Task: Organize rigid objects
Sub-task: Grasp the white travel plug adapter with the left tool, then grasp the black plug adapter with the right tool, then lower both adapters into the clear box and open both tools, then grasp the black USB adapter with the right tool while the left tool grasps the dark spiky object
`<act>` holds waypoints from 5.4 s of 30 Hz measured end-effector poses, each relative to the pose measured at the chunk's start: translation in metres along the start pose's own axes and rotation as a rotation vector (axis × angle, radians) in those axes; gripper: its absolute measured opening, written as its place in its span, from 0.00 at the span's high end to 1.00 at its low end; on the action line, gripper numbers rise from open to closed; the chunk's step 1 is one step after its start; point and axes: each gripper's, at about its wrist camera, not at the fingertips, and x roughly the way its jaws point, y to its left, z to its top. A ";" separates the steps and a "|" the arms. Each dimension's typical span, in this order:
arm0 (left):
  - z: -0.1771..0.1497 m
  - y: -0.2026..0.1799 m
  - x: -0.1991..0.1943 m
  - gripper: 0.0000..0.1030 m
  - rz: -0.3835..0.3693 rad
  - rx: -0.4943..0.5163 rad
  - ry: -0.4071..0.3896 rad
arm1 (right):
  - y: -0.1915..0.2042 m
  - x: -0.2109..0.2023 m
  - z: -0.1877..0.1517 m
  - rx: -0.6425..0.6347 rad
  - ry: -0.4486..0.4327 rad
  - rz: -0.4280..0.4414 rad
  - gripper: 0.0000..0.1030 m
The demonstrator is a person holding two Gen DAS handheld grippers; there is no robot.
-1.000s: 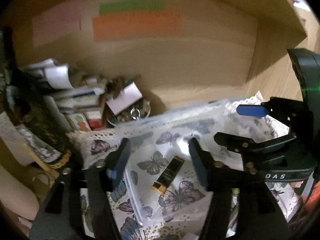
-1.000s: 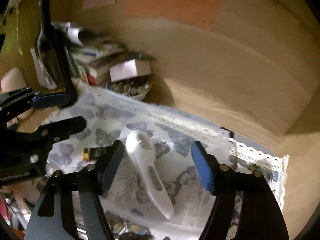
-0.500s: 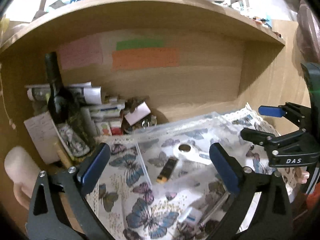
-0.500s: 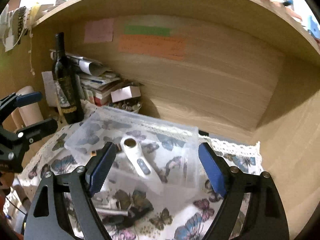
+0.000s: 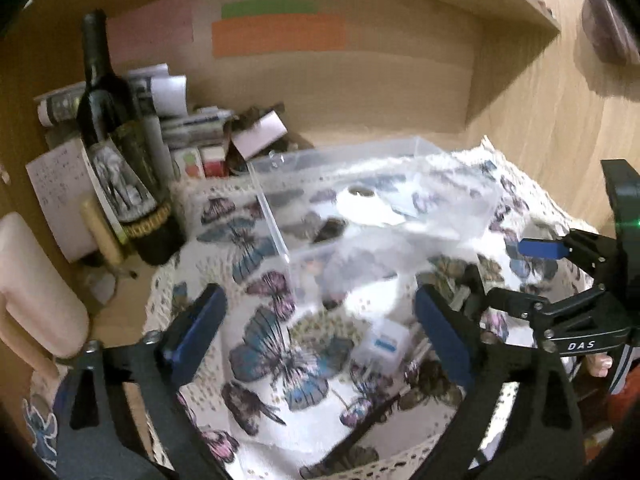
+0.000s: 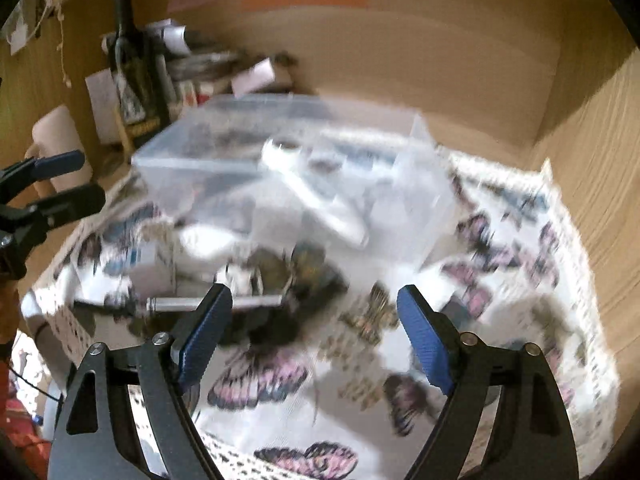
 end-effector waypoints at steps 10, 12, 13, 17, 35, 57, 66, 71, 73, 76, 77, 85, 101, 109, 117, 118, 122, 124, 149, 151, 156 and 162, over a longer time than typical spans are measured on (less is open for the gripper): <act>-0.020 -0.018 0.028 0.31 -0.086 0.028 0.114 | 0.020 0.007 -0.012 -0.075 0.021 0.084 0.29; -0.020 -0.019 0.036 0.32 -0.104 0.024 0.139 | 0.026 0.008 -0.011 -0.099 0.022 0.102 0.35; -0.020 -0.019 0.040 0.33 -0.113 0.020 0.151 | 0.029 0.010 -0.011 -0.110 0.023 0.105 0.39; -0.024 -0.019 0.060 0.49 -0.159 0.004 0.228 | 0.038 0.021 -0.008 -0.154 0.055 0.119 0.45; -0.036 0.004 0.029 0.64 -0.108 -0.078 0.160 | 0.029 0.018 -0.011 -0.161 0.033 0.056 0.81; -0.032 -0.003 0.010 0.64 -0.104 -0.049 0.069 | -0.015 0.038 0.005 0.091 0.117 0.106 0.73; -0.027 -0.006 0.012 0.64 -0.098 -0.042 0.057 | -0.032 0.049 0.006 0.185 0.130 0.165 0.60; -0.023 -0.007 0.009 0.64 -0.090 -0.041 0.041 | -0.030 0.046 0.007 0.172 0.116 0.160 0.68; -0.020 -0.008 0.009 0.64 -0.082 -0.037 0.035 | -0.029 0.039 0.008 0.159 0.093 0.139 0.69; -0.015 -0.008 0.009 0.64 -0.075 -0.035 0.025 | -0.032 0.024 0.015 0.139 0.046 0.099 0.69; -0.012 -0.008 0.009 0.64 -0.069 -0.035 0.018 | -0.034 0.018 0.018 0.130 0.024 0.079 0.69; 0.014 -0.003 0.012 0.64 -0.061 -0.048 -0.025 | -0.044 -0.020 0.049 0.082 -0.122 -0.005 0.68; 0.067 0.008 0.063 0.64 -0.082 -0.089 0.027 | -0.049 0.021 0.098 0.014 -0.123 -0.066 0.68; 0.062 0.002 0.100 0.64 -0.081 -0.065 0.111 | -0.049 0.064 0.097 -0.001 -0.022 -0.053 0.68; 0.064 -0.008 0.079 0.51 -0.051 -0.020 0.037 | -0.040 0.057 0.098 -0.037 -0.036 -0.076 0.59; 0.064 -0.009 0.073 0.51 -0.047 -0.016 0.023 | -0.039 0.052 0.098 -0.038 -0.048 -0.075 0.58; 0.066 -0.010 0.053 0.39 -0.041 -0.010 -0.017 | -0.032 0.029 0.097 -0.036 -0.090 -0.062 0.50; 0.064 -0.009 0.038 0.31 -0.034 -0.013 -0.044 | -0.029 0.015 0.094 -0.037 -0.119 -0.059 0.44; -0.042 -0.028 0.003 0.42 -0.024 0.004 0.068 | 0.001 0.001 -0.014 0.005 0.009 0.072 0.31; -0.044 -0.031 0.003 0.47 -0.049 -0.005 0.069 | 0.006 0.007 -0.018 -0.010 0.037 0.086 0.31; -0.049 -0.039 -0.002 0.62 -0.112 -0.026 0.070 | 0.022 0.018 -0.019 -0.065 0.076 0.135 0.31; -0.054 -0.055 -0.005 0.65 -0.161 -0.010 0.074 | 0.036 0.031 -0.015 -0.134 0.098 0.140 0.48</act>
